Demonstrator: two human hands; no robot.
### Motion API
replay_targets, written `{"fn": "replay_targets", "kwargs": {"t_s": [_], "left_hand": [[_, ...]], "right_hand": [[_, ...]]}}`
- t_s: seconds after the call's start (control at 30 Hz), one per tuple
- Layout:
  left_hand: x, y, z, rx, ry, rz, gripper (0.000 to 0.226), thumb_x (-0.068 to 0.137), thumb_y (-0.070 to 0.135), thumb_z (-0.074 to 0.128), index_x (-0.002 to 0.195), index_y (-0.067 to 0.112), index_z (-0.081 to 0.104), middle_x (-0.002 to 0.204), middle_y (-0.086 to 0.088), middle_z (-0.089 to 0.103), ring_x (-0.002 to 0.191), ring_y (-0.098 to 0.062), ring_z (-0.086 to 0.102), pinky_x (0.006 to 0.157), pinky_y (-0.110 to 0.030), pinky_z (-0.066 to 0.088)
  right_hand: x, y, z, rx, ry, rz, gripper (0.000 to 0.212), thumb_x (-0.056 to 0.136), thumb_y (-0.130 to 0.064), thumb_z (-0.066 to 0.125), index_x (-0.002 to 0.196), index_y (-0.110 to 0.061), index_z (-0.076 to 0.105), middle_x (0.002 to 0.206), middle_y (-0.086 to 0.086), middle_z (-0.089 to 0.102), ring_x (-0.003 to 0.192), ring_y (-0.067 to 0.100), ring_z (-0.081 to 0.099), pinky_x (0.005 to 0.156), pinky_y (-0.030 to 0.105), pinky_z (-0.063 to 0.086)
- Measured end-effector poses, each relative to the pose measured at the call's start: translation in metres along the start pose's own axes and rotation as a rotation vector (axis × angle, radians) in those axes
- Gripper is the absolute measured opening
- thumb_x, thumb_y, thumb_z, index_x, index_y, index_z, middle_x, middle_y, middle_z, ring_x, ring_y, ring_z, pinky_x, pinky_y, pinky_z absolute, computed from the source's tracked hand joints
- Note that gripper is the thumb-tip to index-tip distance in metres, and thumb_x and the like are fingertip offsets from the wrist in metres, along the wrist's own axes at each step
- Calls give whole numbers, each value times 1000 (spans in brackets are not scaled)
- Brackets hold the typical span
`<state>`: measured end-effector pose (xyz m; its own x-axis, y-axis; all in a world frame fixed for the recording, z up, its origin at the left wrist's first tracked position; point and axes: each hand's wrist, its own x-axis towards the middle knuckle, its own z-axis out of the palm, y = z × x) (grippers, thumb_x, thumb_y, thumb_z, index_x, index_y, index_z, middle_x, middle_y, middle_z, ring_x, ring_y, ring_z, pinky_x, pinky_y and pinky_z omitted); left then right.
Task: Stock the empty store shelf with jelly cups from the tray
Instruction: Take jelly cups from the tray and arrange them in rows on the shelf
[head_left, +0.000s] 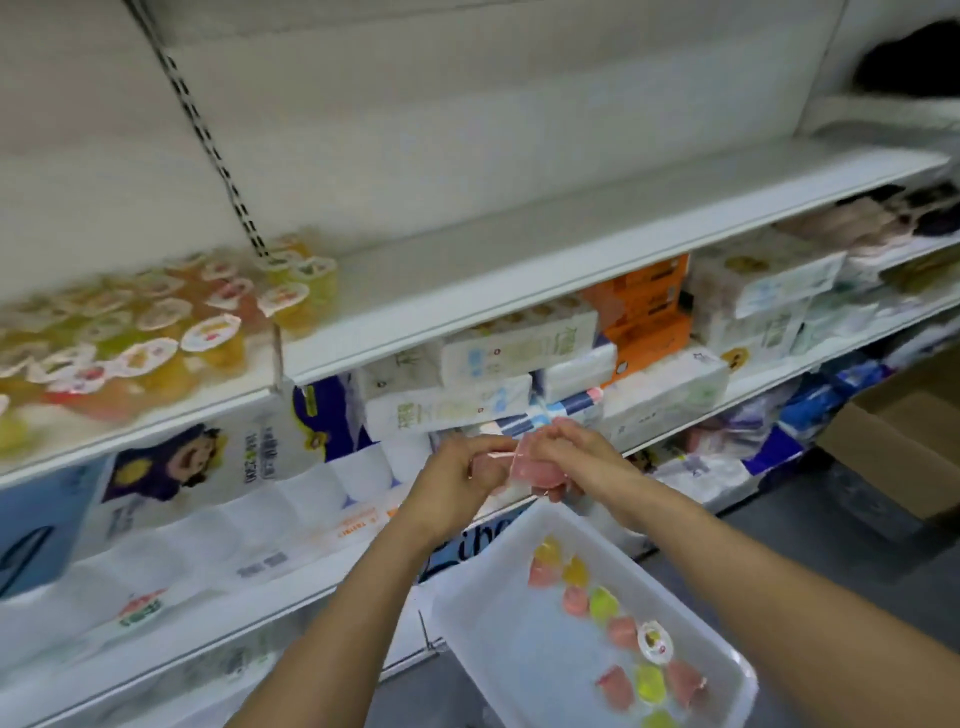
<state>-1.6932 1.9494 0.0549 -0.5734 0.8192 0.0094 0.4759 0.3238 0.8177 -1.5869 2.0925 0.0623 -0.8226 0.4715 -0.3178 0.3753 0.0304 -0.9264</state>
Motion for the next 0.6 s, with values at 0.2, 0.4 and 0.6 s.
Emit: {"fn": "replay_targets", "kwargs": {"t_s": [0.2,0.4,0.6], "left_hand": [[7,11,-90,21,210,1,24,91,18,59,111,27,70,95,-2,69,80,-10,65,78,-28,51],[-1,0,-164,19,481,-41,16,89,36,63,103,42,67,103,14,58,85,-5,59,74,-26,52],[-7,-19,-200,3,614,-114,25,84,41,70,109,36,69,112,12,62,88,-4,63,69,-24,55]], "right_hand": [[25,-87,35,82,5,-230,15,91,-14,58,85,-19,70,65,2,67,47,9,58,41,14,37],[75,-139,79,105,61,-349,15,83,-18,69,88,-14,55,84,8,71,59,10,58,56,20,46],[128,-167,121,-207,110,-427,40,73,-29,80,90,-20,45,101,2,64,87,18,63,76,33,50]]}}
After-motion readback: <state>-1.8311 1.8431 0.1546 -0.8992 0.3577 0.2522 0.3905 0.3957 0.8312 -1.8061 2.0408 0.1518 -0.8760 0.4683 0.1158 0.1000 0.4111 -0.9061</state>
